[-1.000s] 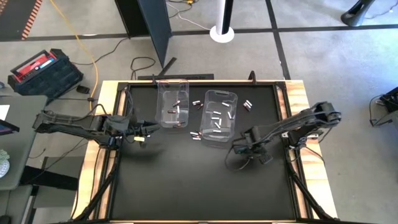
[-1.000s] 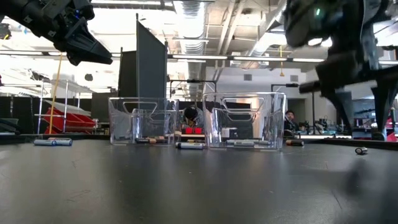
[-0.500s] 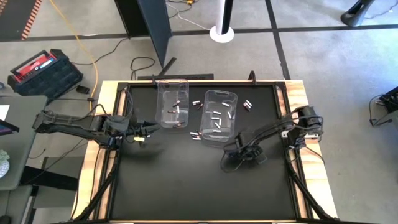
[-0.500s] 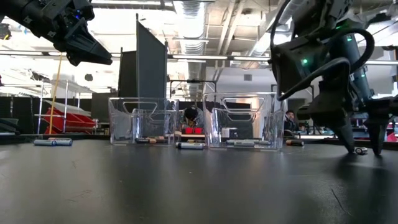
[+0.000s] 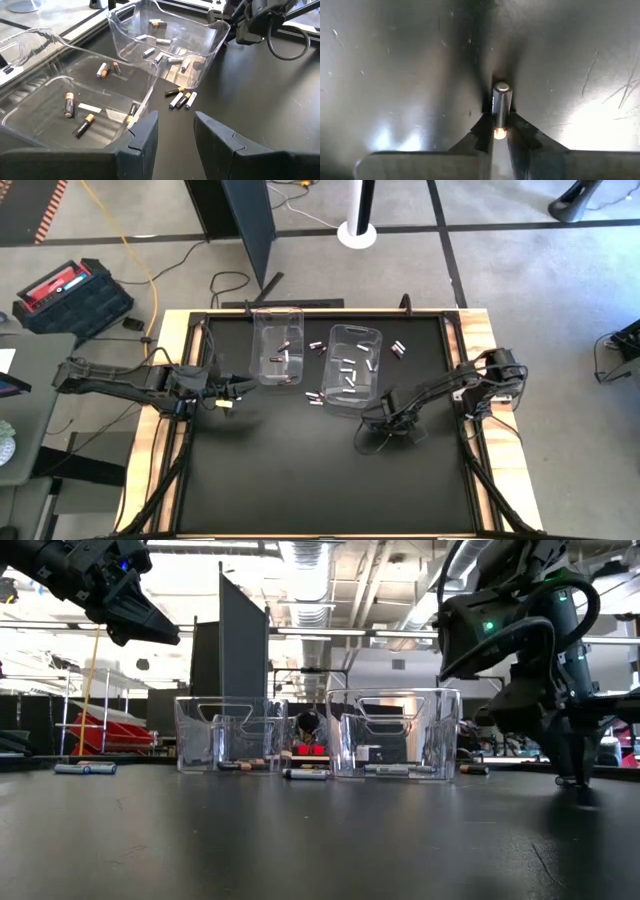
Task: Sort batteries
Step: Put the black battery into the left transparent bin
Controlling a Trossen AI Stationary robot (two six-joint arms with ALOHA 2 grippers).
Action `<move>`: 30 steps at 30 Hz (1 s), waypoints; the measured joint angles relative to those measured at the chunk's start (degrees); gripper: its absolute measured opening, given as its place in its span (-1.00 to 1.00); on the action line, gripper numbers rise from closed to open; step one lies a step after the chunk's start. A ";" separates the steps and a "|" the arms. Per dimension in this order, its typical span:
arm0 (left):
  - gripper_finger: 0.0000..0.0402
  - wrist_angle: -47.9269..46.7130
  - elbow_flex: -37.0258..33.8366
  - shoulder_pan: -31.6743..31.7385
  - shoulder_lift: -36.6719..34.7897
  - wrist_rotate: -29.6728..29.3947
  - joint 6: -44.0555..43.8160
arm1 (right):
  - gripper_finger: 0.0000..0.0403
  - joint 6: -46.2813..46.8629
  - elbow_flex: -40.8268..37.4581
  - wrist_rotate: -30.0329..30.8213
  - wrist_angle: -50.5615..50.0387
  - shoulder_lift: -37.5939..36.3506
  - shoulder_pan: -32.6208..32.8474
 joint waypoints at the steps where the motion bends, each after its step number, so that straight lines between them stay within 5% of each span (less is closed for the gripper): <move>1: -0.41 0.01 0.00 0.00 0.00 0.00 0.00 | -0.77 0.49 0.03 -0.12 0.04 -0.02 0.00; 15: -0.41 -0.01 0.00 -0.01 0.00 0.00 0.03 | -0.84 4.30 0.22 -0.52 -6.63 -1.28 0.48; 30: -0.41 -0.01 0.00 0.00 0.01 0.00 0.04 | -0.83 22.88 4.01 -0.26 -12.46 -22.90 0.48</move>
